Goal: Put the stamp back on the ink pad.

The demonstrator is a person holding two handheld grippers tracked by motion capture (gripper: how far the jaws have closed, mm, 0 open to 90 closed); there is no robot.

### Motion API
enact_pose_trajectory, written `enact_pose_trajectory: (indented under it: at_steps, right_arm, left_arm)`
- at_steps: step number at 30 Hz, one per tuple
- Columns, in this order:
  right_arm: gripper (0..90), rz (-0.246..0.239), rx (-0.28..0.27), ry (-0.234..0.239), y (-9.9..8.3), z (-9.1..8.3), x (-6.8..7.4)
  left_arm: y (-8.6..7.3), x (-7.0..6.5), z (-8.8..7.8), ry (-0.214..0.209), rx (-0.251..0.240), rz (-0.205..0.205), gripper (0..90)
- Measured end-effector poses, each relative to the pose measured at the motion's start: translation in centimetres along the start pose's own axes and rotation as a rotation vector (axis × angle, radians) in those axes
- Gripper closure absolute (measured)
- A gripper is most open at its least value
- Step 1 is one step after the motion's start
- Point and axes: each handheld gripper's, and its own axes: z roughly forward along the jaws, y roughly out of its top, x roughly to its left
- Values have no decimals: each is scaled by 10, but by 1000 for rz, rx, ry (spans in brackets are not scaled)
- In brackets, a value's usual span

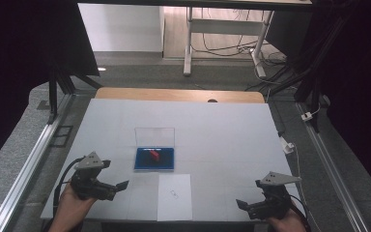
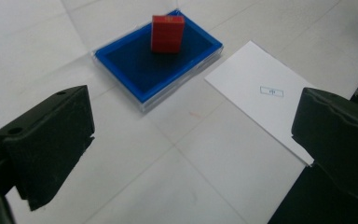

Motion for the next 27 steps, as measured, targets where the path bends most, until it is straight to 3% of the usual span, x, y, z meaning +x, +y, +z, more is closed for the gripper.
enact_pose_trajectory:
  at_steps: [9,15,20,27]
  right_arm:
    - [0,3,2,-4,0,0,0]
    - [0,4,2,-4,0,0,0]
    - [0,4,4,-1,0,0,0]
    - [0,0,9,-4,0,1,0]
  left_arm:
    - [-26,2,-18,44,11,-31,0]
    - [-39,3,-22,86,57,-42,0]
    - [-42,1,-25,115,81,-42,0]
    - [-42,2,-23,119,112,-55,0]
